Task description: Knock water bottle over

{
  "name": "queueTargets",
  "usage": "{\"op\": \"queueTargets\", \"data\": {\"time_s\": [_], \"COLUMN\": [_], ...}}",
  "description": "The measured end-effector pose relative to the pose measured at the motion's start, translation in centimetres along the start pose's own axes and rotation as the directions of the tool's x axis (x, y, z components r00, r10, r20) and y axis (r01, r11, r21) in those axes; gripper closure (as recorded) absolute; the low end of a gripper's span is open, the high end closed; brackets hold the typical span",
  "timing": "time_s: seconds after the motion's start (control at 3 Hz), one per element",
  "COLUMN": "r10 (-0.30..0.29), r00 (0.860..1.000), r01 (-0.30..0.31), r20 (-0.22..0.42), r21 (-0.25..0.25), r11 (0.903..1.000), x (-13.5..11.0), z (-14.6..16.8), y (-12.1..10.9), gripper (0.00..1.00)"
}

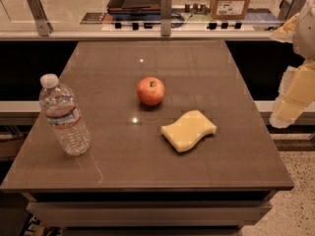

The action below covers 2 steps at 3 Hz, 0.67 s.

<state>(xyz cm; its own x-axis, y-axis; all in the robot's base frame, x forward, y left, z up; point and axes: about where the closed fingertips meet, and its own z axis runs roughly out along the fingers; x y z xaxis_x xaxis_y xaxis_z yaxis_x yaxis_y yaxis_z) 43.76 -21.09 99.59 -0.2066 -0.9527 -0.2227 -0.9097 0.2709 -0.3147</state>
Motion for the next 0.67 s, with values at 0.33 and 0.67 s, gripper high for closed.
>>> {"op": "queueTargets", "data": {"time_s": [0.33, 0.67], "r10": [0.0, -0.006], "r00": [1.0, 0.998], "r01": [0.0, 0.007], "r20": [0.0, 0.062], "r21": [0.0, -0.01], "r11": [1.0, 0.9999], "x": [0.0, -0.4], "z": [0.0, -0.34], "y": [0.0, 0.17], "gripper": [0.0, 0.0]}}
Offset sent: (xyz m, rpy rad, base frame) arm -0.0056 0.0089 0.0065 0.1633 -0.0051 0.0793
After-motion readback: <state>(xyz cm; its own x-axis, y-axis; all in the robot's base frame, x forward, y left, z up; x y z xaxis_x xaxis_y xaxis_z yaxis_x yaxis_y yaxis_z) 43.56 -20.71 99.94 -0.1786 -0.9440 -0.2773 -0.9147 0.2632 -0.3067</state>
